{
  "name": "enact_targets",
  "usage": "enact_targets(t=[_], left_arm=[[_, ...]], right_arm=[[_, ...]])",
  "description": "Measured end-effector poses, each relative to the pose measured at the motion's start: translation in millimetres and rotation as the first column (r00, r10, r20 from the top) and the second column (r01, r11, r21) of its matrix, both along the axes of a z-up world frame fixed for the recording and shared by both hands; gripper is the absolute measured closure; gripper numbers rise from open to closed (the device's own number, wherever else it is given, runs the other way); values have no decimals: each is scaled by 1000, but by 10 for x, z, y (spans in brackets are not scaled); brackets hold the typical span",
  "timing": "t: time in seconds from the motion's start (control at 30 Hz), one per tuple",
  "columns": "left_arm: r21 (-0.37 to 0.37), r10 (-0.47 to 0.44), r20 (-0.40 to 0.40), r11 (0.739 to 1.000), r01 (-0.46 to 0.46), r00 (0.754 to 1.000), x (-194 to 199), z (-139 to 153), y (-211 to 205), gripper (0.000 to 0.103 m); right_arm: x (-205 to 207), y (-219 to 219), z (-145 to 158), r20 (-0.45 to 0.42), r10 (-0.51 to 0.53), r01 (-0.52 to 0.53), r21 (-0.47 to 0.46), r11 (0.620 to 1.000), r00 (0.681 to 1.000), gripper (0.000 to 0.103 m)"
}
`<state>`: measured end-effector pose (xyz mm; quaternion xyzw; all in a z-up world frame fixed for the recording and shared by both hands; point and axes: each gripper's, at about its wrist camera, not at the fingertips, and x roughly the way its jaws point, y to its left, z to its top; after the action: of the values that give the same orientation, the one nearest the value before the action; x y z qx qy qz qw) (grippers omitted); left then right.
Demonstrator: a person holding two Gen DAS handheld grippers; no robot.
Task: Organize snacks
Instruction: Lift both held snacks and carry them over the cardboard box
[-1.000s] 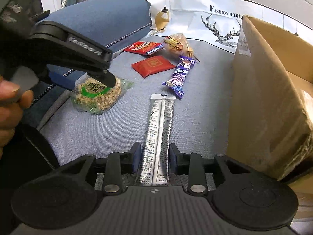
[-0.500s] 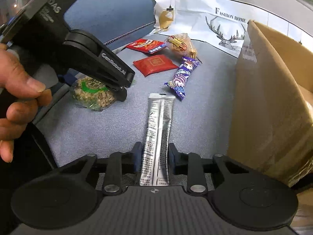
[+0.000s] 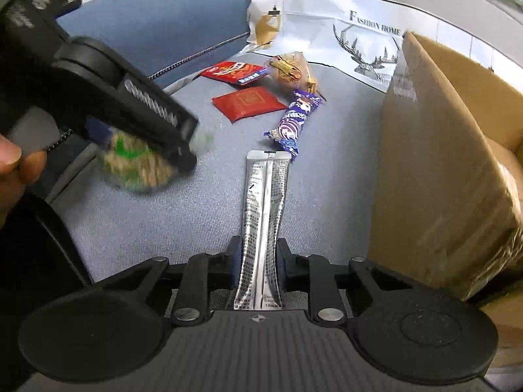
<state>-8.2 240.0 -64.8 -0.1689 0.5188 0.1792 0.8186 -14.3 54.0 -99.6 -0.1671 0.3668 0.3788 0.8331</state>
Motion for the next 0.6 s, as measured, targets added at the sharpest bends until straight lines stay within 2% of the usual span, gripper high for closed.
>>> enact_targets(t=[0.13,0.23,0.37,0.4,0.5,0.53,0.6], left_arm=[[37,3,91,999,-6,996,-144,124,-80,19],[69,-43,182,997,31,982,-274,261,-199,19],[104,-93,347,993,61,933,-512,470,-357,19],[95,-95,356,993,65,930,-540,486,-370,19],[35,-95,327,995,88,940,-570,467,-425,19],[28,-103,333,995,99,937,-586,473,-449,19],[60,-124,386,992,109,914,-675,534,-516,19]], right_arm=[[-27,-18,123,24,-16,15,30,999,1000,82],[-90,-69,280,62,-24,20,65,998,998,82],[-168,-173,501,99,-41,28,123,992,994,82],[-207,-201,558,112,-41,26,137,990,993,82],[-306,-295,731,151,-46,18,177,984,988,82],[-327,-330,787,164,-49,18,186,982,985,82],[-350,-399,896,182,-57,19,205,979,982,82]])
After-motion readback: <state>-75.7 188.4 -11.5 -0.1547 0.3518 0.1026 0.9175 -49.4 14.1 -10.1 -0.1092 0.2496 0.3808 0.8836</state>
